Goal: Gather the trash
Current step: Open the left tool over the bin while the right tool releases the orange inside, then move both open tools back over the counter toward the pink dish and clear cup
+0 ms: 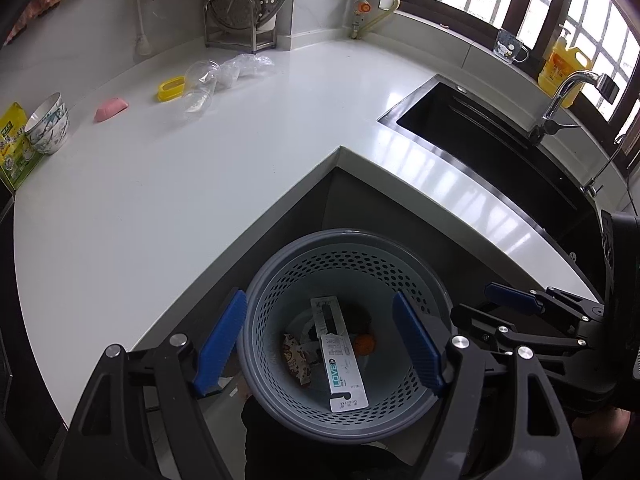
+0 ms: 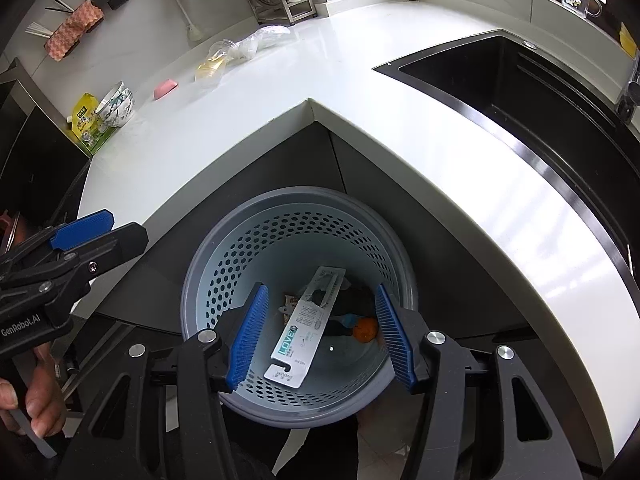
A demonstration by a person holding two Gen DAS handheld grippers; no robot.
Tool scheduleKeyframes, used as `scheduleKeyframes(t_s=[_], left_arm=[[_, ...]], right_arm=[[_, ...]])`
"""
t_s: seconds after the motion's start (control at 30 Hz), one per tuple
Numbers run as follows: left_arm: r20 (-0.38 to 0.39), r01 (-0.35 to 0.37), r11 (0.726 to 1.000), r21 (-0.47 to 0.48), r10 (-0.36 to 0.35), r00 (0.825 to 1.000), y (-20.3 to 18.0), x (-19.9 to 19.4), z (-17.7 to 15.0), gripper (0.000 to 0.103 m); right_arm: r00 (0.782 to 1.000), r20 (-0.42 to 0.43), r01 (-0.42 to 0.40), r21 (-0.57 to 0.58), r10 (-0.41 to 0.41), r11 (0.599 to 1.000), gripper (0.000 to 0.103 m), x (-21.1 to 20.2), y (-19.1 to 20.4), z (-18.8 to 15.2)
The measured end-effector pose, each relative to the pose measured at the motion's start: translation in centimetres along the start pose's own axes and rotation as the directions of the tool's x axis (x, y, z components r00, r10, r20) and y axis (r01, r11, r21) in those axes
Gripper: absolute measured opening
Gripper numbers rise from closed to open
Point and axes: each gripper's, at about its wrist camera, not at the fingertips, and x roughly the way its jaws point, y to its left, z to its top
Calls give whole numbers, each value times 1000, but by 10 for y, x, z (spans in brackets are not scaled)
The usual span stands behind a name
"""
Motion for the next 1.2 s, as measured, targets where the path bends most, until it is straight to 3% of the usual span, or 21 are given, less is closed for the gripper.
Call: scheduleKeyframes(t_s=[0.23,0.67,1.2], left_arm=[[46,-18,1000,-7,18,999,-3,-17,13,81],[103,-28,999,-17,29,994,0,-32,34,81],[156,-54,998,-42,60,986,48,-55,57,82]], right_arm=[[1000,23,-1,4,1,1000,56,-14,-3,8],[998,67,-17,26,15,1000,59,-28,-7,38],[991,133,-33,49,26,998,60,-31,22,69]])
